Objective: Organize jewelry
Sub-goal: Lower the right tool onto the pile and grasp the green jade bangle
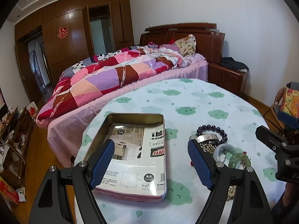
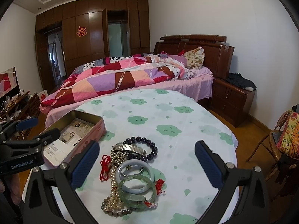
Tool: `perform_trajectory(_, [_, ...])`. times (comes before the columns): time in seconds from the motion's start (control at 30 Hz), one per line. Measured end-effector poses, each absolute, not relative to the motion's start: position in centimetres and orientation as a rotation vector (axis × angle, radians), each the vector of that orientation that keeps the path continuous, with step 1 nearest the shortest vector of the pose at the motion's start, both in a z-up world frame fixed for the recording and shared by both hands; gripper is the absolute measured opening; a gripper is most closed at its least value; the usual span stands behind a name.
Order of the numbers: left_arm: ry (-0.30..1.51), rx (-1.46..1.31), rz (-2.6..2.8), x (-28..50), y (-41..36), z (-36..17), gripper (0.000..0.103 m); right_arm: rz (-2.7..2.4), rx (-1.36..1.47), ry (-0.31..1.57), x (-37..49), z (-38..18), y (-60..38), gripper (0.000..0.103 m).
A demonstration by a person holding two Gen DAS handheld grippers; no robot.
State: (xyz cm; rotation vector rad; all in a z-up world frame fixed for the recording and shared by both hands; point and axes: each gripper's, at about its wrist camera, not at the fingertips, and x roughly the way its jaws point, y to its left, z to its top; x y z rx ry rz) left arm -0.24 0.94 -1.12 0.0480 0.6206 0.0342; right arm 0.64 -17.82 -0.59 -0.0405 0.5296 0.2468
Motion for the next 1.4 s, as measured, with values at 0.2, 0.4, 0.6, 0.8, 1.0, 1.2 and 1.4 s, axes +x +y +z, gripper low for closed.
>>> perform_trajectory(0.2, [0.683,0.024,-0.001,0.2,1.7,-3.3,0.081,0.282,-0.065,0.614,-0.4,-4.3,-17.5,0.101])
perform_trajectory(0.4, [0.707,0.019,-0.010,0.1,1.6,-4.2,0.081,0.324,-0.077,0.689,-0.8,-6.3,-17.4,0.083])
perform_trajectory(0.6, [0.719,0.025,-0.013,0.4,1.3,-4.3,0.081,0.336,-0.085,0.739,-0.4,-6.6,-17.8,0.063])
perform_trajectory(0.8, [0.729,0.058,-0.018,1.3,0.0,-4.5,0.081,0.319,-0.092,0.797,1.2,-7.7,-18.2,0.052])
perform_trajectory(1.0, [0.715,0.050,-0.047,1.3,-0.5,-4.1,0.081,0.370,-0.078,0.846,1.5,-8.5,-18.5,0.012])
perform_trajectory(1.2, [0.709,0.036,-0.071,1.3,-0.8,-3.8,0.081,0.377,-0.030,0.811,1.4,-8.2,-19.3,0.010])
perform_trajectory(1.4, [0.720,0.047,-0.085,1.5,-1.2,-4.0,0.081,0.354,-0.003,0.793,1.8,-7.6,-19.9,0.010])
